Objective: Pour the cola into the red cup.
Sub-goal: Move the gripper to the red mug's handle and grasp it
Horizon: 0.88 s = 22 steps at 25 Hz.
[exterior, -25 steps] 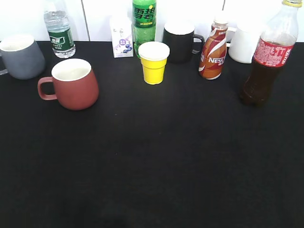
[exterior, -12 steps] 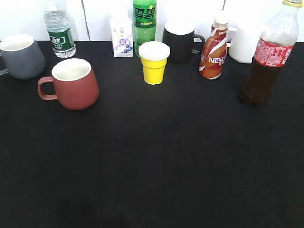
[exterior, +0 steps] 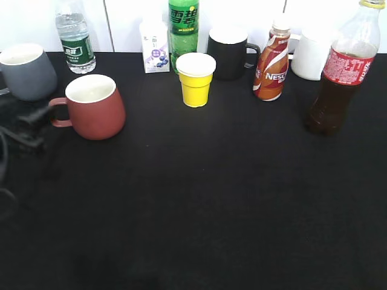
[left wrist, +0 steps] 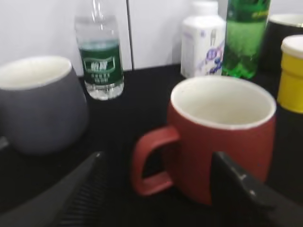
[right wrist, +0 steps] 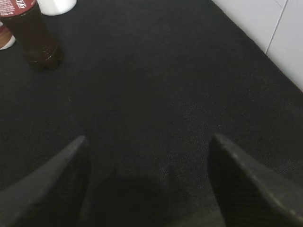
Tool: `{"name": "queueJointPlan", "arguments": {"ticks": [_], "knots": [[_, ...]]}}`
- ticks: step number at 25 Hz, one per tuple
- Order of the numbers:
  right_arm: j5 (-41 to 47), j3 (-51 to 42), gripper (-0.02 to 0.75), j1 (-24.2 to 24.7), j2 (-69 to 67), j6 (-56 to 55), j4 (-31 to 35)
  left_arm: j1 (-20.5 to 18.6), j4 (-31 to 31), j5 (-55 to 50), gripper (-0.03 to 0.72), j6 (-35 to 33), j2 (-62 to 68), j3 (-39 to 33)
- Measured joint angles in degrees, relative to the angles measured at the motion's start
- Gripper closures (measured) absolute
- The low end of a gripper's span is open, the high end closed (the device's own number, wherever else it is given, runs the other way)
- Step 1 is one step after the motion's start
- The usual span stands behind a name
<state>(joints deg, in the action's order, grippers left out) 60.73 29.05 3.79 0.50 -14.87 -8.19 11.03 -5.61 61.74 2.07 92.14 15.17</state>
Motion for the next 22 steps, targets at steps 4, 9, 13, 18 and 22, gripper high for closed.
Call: {"name": "queueJointPlan", "arguments": {"ticks": [4,9,13,18,22], "knots": [[0.0,0.0,0.153,0.0,0.0,0.0,0.0,0.0,0.0,4.1,0.218,0.0,6.6,1.9],[0.0,0.0,0.153,0.0,0.0,0.0,0.0,0.0,1.8,4.8,0.221,0.2,13.9,6.3],[0.0,0.0,0.153,0.0,0.0,0.0,0.0,0.0,4.2,5.0,0.221,0.2,15.1,8.4],[-0.1,0.0,0.153,0.0,0.0,0.0,0.0,0.0,4.8,2.6,0.222,0.2,17.8,12.9],[-0.1,0.0,0.153,0.0,0.0,0.0,0.0,-1.9,0.1,3.1,0.230,0.4,23.0,18.7]]}}
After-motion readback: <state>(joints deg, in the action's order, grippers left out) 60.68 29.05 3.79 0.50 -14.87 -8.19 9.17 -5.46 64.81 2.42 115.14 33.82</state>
